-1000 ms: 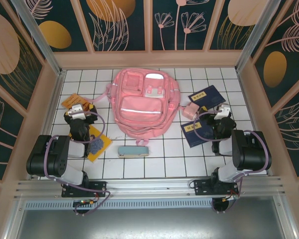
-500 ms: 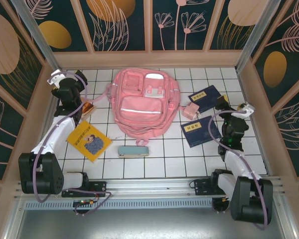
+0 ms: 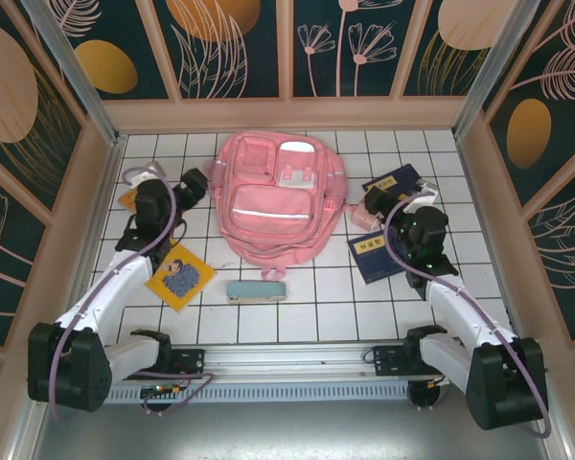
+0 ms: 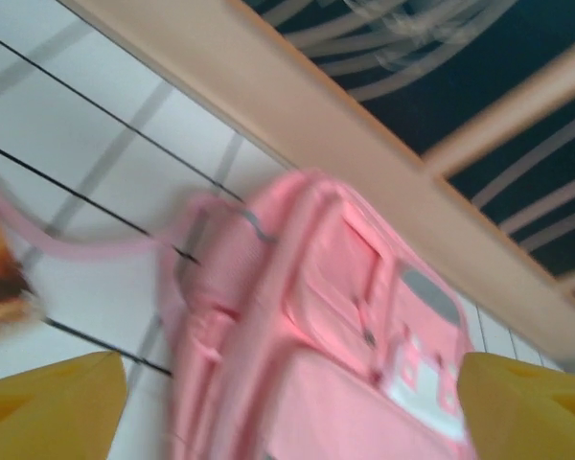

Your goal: Pack books, pencil case, and school supplies into a backpack

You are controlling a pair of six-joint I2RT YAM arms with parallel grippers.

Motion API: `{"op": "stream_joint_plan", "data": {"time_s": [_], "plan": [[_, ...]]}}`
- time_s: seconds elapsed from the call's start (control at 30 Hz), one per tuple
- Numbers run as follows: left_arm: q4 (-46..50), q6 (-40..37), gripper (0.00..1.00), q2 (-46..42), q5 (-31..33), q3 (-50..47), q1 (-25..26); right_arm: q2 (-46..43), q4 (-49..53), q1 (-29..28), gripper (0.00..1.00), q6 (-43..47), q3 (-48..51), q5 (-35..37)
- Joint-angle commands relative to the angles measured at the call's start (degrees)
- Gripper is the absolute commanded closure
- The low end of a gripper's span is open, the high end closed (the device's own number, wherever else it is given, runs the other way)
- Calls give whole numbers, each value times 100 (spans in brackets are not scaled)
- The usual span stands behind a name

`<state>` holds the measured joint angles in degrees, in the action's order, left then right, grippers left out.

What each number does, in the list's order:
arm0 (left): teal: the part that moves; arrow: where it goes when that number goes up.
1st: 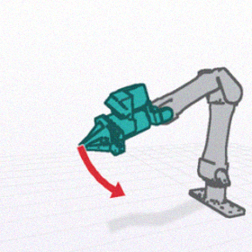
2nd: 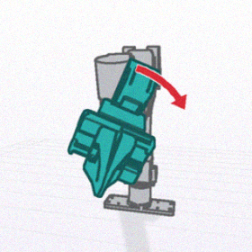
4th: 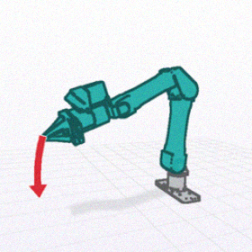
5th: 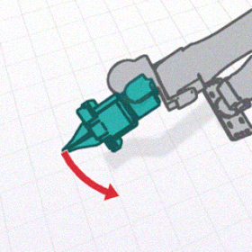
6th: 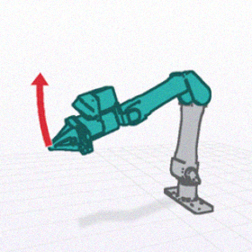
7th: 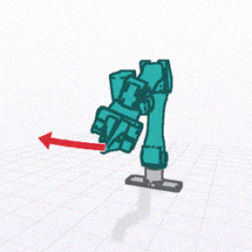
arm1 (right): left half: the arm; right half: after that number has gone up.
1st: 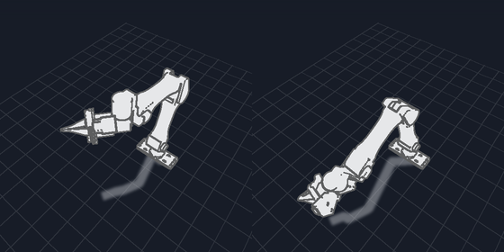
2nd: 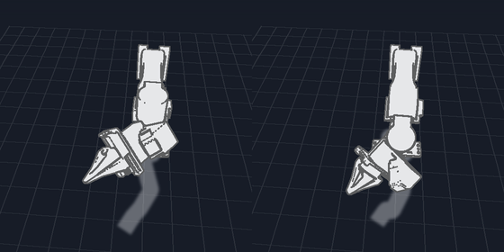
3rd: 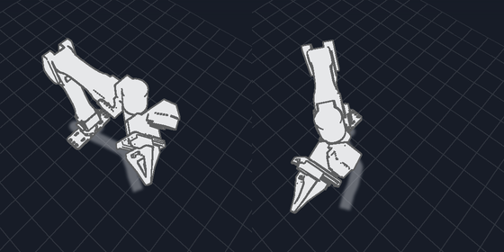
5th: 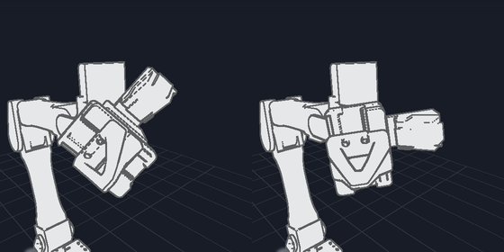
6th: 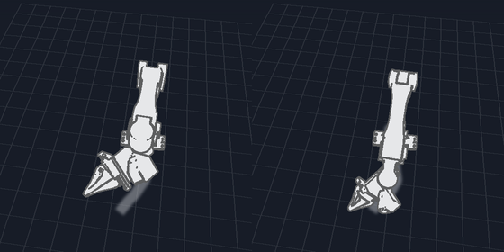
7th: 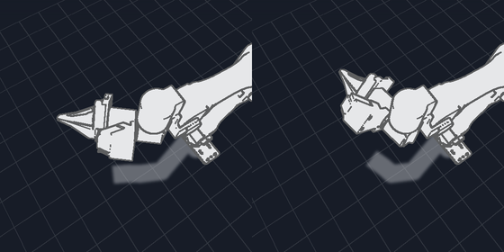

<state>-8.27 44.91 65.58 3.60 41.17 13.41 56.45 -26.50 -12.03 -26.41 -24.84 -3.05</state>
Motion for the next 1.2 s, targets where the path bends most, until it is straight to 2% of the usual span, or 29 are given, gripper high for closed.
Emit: {"op": "stream_joint_plan", "data": {"time_s": [0.0, 0.13, 0.27, 0.43, 0.5, 0.63, 0.73, 0.83, 1.07, 1.1, 1.13, 1.17], "plan": [[331, 349, 13, 148, -173, -167, 585, 12, 354, -328, 1, 409, -177, 162], [379, 1108, 15, 368, -77, -383, 1355, 140, 415, -631, 1, 444, -238, 309], [873, 1609, 26, 422, 169, -411, 1849, 278, 436, -819, 1, 556, -260, 441], [1039, 2303, 34, 410, -30, -728, 2146, 458, 296, -1010, 1, 755, -224, 507], [911, 2439, 33, 530, -107, -787, 2313, 614, 300, -1053, 1, 810, -283, 458], [934, 2462, 31, 1011, -21, -516, 2602, 954, 327, -1262, 1, 1076, -451, 419], [927, 2414, 30, 1401, 29, -350, 2618, 1054, 335, -1379, 1, 1299, -495, 413], [1013, 2330, 34, 1619, 256, -261, 2616, 1086, 211, -1431, 1, 1425, -430, 162], [1329, 1858, 63, 1729, 1217, 34, 2606, 1256, 233, -1541, 1, 1550, -512, 74], [1310, 1822, 72, 1782, 1254, 54, 2588, 1272, 229, -1559, 1, 1556, -522, 73], [1298, 1794, 88, 1860, 1249, 87, 2548, 1295, 232, -1569, 1, 1565, -538, 76], [1321, 1768, 100, 1930, 1236, 142, 2514, 1314, 239, -1574, 1, 1568, -555, 85]]}}
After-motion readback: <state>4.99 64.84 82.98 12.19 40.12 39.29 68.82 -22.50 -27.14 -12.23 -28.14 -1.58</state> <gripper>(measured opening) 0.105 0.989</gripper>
